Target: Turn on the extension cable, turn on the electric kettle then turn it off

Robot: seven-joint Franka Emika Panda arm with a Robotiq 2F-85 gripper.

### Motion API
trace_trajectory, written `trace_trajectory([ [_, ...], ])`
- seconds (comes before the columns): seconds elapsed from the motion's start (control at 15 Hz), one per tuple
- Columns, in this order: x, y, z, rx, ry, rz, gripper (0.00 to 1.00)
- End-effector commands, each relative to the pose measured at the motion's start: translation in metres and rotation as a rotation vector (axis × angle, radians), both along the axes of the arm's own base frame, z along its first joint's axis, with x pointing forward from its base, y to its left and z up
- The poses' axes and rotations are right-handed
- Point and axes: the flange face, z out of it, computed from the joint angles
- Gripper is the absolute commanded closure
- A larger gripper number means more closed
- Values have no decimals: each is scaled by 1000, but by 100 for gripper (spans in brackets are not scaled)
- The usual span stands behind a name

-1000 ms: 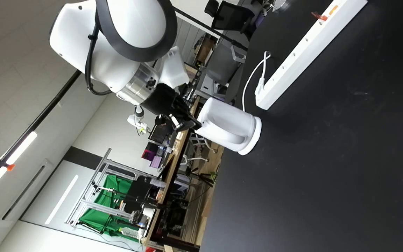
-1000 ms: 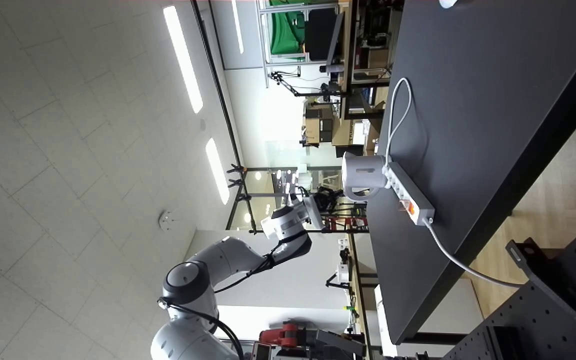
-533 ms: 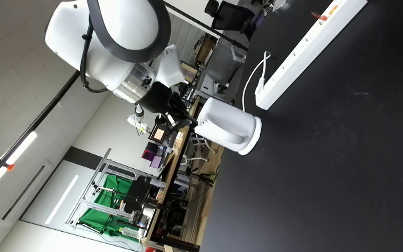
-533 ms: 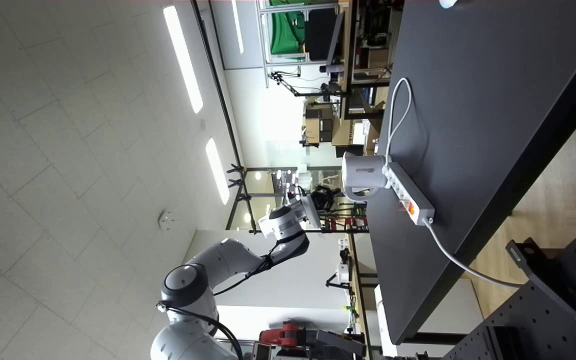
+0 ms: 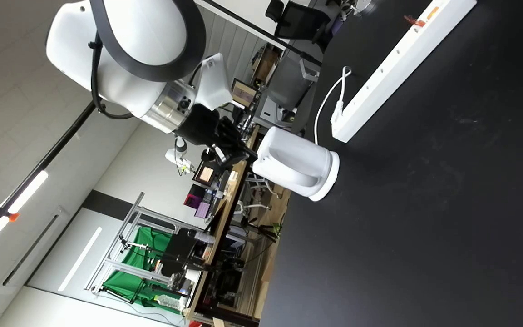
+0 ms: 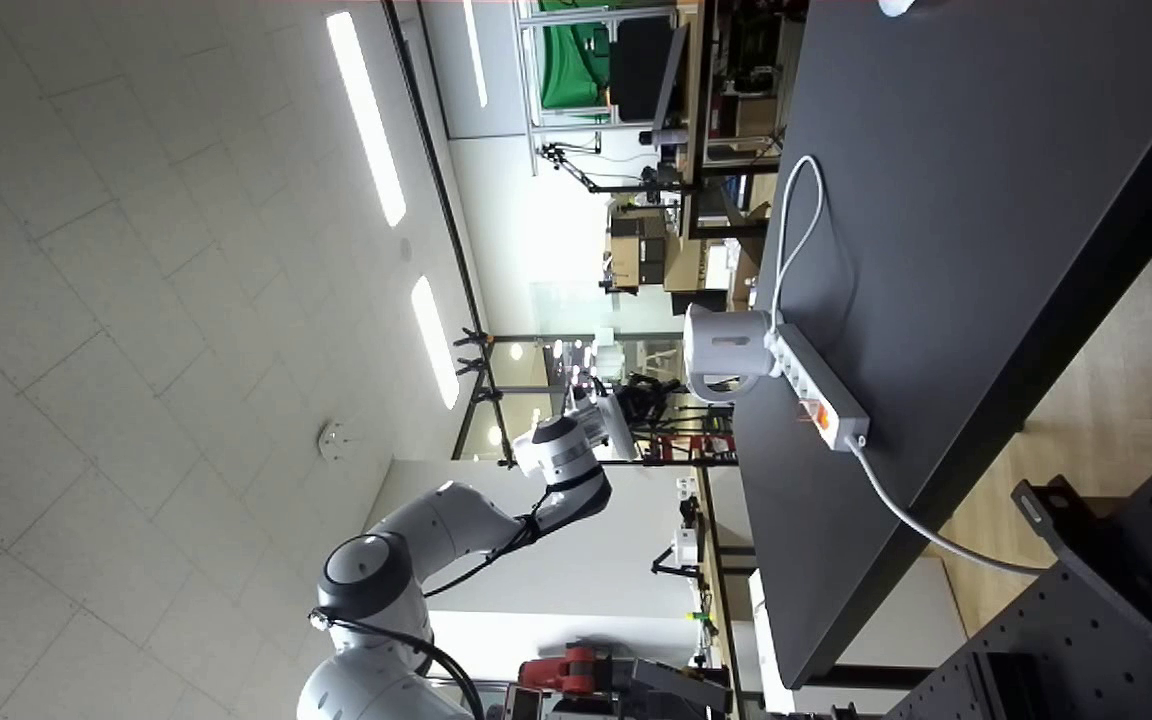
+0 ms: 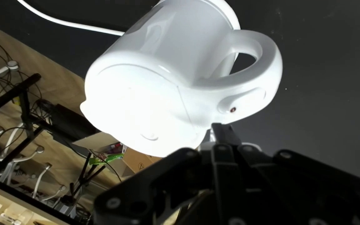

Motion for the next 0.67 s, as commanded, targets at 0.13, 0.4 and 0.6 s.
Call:
trace_trajectory([
  [0.13,2,-2,8,-11,20,-17,100],
  [0.4,3,-3,6,-9,36,-29,100],
  [0.6,3,-4,6,-10,41,-33,100],
])
